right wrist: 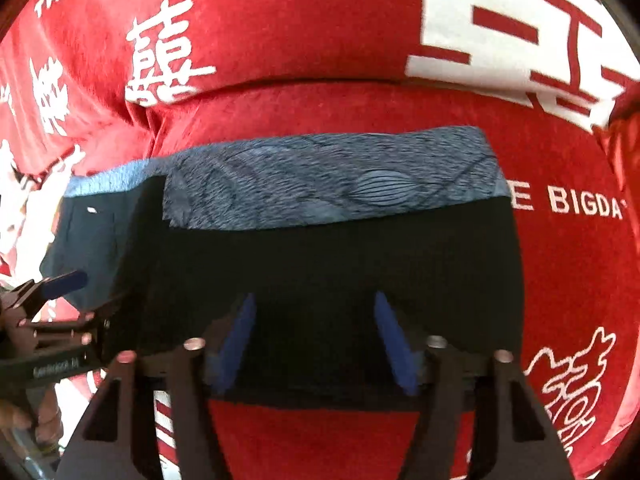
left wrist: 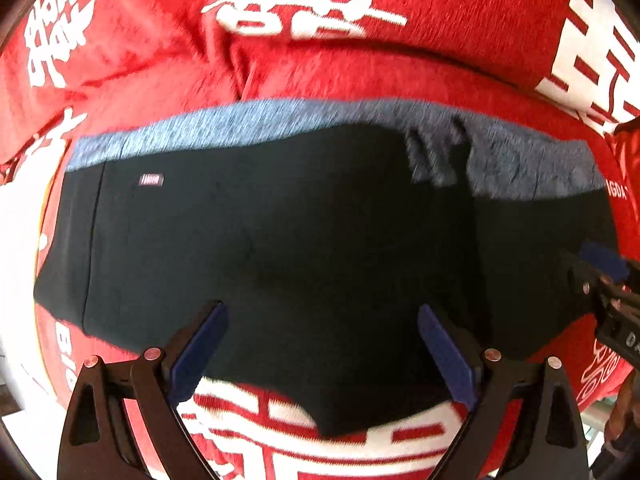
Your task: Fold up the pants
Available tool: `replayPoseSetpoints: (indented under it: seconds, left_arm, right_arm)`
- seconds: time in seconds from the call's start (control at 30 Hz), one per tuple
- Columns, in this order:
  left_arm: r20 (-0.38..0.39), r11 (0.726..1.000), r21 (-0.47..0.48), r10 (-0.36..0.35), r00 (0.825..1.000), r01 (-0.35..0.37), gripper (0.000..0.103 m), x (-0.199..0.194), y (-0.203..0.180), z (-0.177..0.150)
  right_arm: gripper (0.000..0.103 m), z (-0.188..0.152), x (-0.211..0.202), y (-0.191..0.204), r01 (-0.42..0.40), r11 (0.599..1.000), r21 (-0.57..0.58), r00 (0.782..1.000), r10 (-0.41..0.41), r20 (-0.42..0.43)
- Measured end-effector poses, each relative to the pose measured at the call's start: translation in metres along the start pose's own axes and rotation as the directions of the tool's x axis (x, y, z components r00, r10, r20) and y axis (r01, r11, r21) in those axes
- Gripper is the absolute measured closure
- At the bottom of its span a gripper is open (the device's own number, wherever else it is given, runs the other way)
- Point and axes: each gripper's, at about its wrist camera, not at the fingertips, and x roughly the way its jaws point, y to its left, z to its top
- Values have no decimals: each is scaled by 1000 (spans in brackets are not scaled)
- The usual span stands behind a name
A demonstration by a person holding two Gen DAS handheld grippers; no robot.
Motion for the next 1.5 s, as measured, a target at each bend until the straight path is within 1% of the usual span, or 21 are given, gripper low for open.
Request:
replayPoseSetpoints:
  seconds: [0.03, 0.07, 0.17, 0.27, 0.33, 0.43, 0.53, 0.63, 0.77, 0.83, 0.9, 0.97, 1.0, 1.03, 1.17, 1.3, 1.5]
  left_arm:
    - [-9, 1000, -9, -2, 1000, 2, 7, 1, 3, -5]
    - [-16, 1000, -20, -3, 1000, 3, 7, 1, 6, -9]
    - [-16, 998, -53, -16, 1000, 15, 7, -1, 19, -22]
    - [-11, 997, -76, -16, 1000, 15, 7, -4, 31, -27]
    - [-10, 996, -89, -14, 1000, 13, 7, -6, 42, -29]
    - [-9, 995, -104, -12, 1000, 11, 7, -10, 55, -32]
    - [-14, 993, -117, -8, 1000, 6, 7, -10, 69, -32]
    - [-22, 990, -139, -12, 1000, 9, 7, -10, 78, -34]
    - [-7, 988, -150, -31, 999, 30, 7, -10, 86, -37]
    - [-4, 988, -148, -39, 999, 38, 6, -10, 89, -37]
    - [-3, 988, -149, -49, 999, 48, 6, -11, 91, -39]
    - [-1, 987, -152, -58, 998, 57, 6, -11, 94, -37]
    - [1, 987, -152, -60, 998, 59, 1, -7, 99, -36]
    - [3, 987, -152, -59, 998, 59, 1, -8, 101, -36]
    - [-7, 987, -151, -63, 998, 61, 1, -9, 105, -42]
    - [-19, 978, -190, -93, 995, 88, 1, -7, 114, -50]
    - [-34, 972, -227, -73, 997, 64, 1, -5, 133, -60]
  right_arm:
    - [36, 0, 0, 7, 24, 1000, -21, 1000, -24, -7]
    - [36, 0, -1, 15, 21, 999, -40, 1000, -21, -12]
    - [35, -3, -2, 36, -31, 997, -74, 999, 29, -27]
    - [35, -8, -1, 58, -83, 992, -91, 996, 80, -39]
    - [35, -12, 4, 72, -103, 990, -94, 994, 98, -52]
    - [36, -20, 6, 89, -72, 989, -128, 996, 63, -67]
    - [35, -21, 6, 97, -63, 989, -133, 996, 53, -77]
    - [35, -21, 5, 97, -57, 990, -126, 995, 45, -91]
    - [35, -20, 2, 98, -36, 992, -120, 995, 24, -101]
    - [32, -20, 2, 101, -26, 992, -120, 995, 14, -99]
    - [24, -21, 5, 105, -19, 992, -123, 995, 7, -98]
    - [23, -22, 8, 111, 6, 990, -142, 995, -20, -98]
    - [23, -23, 10, 114, 22, 987, -157, 994, -38, -99]
    - [22, -24, 11, 117, 36, 984, -173, 994, -54, -98]
    - [22, -27, 12, 120, 54, 979, -197, 993, -73, -92]
    - [21, -27, 13, 120, 61, 978, -202, 992, -82, -97]
    - [17, -27, 17, 124, 78, 972, -222, 989, -104, -109]
